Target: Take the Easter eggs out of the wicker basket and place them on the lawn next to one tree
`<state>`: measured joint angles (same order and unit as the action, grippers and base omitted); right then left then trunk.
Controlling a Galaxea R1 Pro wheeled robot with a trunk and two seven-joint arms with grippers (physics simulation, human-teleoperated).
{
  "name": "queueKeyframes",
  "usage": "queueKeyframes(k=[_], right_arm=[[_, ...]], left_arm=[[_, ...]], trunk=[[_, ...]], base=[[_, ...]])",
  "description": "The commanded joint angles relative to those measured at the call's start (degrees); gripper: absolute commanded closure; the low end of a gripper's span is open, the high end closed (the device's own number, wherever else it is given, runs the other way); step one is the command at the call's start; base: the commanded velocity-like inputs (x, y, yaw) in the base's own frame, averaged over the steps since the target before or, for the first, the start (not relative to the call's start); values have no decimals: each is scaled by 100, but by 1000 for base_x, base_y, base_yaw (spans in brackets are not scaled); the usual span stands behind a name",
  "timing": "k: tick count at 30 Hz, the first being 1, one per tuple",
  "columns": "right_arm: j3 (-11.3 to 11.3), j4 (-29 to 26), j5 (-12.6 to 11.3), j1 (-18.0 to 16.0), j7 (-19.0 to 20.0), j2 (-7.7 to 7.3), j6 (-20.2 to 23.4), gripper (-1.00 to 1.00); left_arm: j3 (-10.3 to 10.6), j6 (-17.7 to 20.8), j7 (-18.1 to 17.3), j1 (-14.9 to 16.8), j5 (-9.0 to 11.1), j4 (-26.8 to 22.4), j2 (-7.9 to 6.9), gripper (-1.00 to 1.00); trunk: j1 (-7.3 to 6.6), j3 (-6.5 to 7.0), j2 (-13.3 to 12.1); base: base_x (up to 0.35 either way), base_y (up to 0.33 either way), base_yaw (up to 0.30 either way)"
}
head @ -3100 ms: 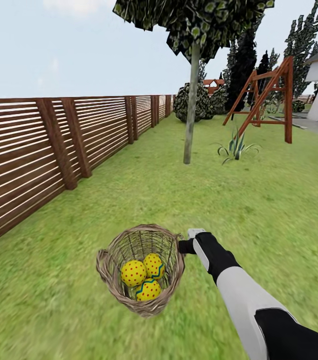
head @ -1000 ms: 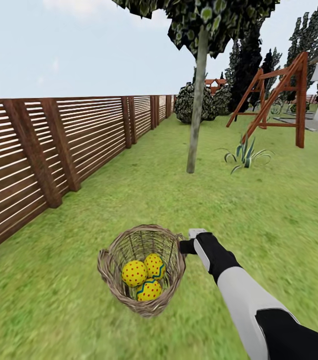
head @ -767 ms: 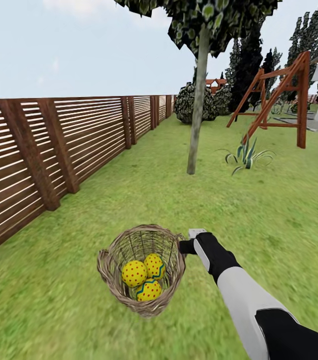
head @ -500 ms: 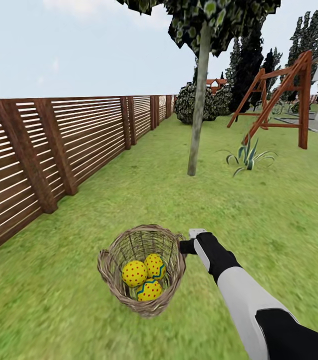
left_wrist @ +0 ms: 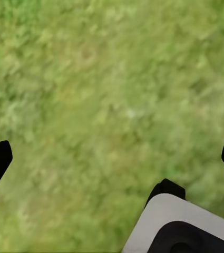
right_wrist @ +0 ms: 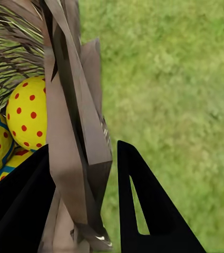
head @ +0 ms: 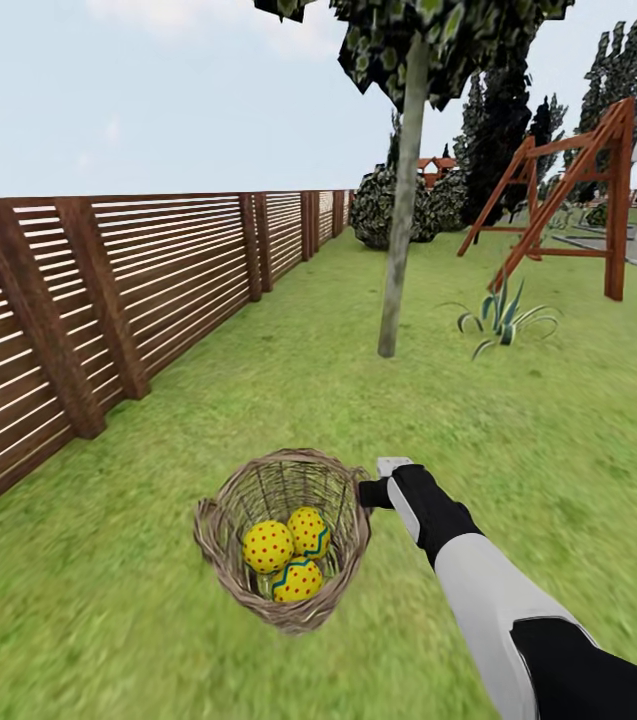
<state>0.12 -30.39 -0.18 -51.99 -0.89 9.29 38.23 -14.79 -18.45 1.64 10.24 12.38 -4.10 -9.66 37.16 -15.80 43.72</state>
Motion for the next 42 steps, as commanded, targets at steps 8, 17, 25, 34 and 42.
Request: queueKeyframes(k=[8, 17, 25, 34, 42], right_arm=[[-21, -10, -53, -4, -8, -8, 26, 100], [-21, -10, -53, -4, -8, -6, 26, 100], [-21, -10, -53, -4, -8, 2, 26, 100], [-21, -10, -53, -4, -8, 10, 26, 100], [-18, -10, -53, -4, -8, 15, 26, 100]], left_arm=[[28, -19, 3, 5, 54, 5, -1, -100], [28, -19, 3, 5, 54, 4, -1, -100], [28, -19, 3, 5, 54, 4, -1, -100], [28, -19, 3, 5, 62, 1, -1, -100], [28, -19, 3, 5, 62, 2, -1, -100]], trunk=[[4, -7, 6], [4, -7, 6], [4, -7, 6], [4, -7, 6], [4, -7, 6]], base=[[331, 0, 51], [331, 0, 1], [331, 0, 0], [331, 0, 0], [331, 0, 0]])
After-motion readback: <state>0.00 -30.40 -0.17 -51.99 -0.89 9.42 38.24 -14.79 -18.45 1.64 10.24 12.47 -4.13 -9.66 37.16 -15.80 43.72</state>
